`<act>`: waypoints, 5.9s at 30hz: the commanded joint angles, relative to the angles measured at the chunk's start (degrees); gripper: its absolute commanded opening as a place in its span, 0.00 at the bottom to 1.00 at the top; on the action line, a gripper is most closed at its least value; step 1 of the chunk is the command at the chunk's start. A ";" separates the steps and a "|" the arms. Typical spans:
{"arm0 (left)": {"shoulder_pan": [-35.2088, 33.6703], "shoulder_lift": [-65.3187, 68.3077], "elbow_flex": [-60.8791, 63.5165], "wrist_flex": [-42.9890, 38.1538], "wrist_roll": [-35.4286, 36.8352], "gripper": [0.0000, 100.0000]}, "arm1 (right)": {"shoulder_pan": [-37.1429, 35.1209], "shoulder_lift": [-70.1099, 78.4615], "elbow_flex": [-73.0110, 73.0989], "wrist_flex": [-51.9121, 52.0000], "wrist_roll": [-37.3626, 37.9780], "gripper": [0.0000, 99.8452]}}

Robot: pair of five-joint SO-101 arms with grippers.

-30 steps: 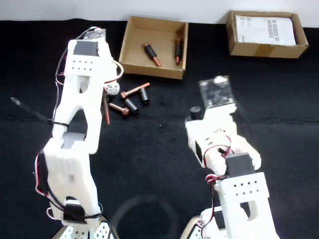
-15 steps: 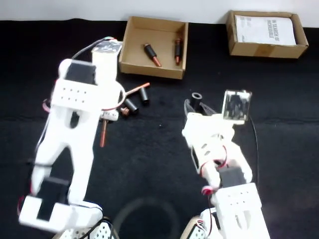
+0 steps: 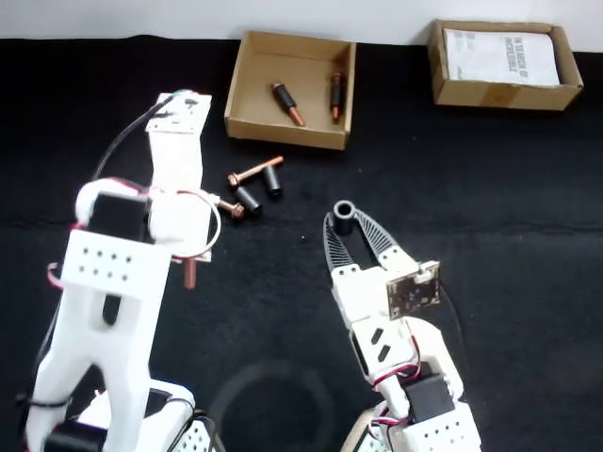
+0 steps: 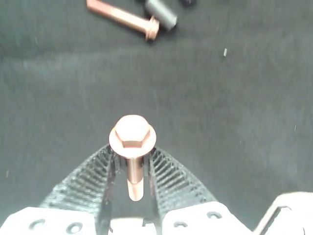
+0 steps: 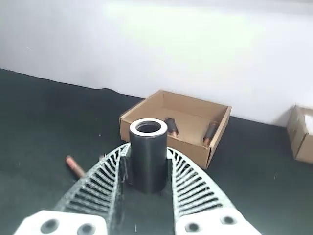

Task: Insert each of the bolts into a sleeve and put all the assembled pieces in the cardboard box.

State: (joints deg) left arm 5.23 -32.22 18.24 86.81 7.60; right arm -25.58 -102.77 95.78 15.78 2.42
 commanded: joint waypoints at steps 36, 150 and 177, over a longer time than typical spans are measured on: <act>25.27 -39.52 33.98 -63.74 0.00 0.01 | -7.08 -2.24 7.43 1.80 -10.37 0.01; -1.80 -70.99 57.36 -13.45 0.18 0.01 | 2.33 87.34 -97.80 23.87 -8.53 0.01; -20.00 -70.90 69.14 -17.23 3.08 0.01 | 6.90 147.30 -160.75 45.85 14.86 0.01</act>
State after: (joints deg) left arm -12.26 -103.25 84.79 72.40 10.42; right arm -19.96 43.08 -60.88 68.44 12.62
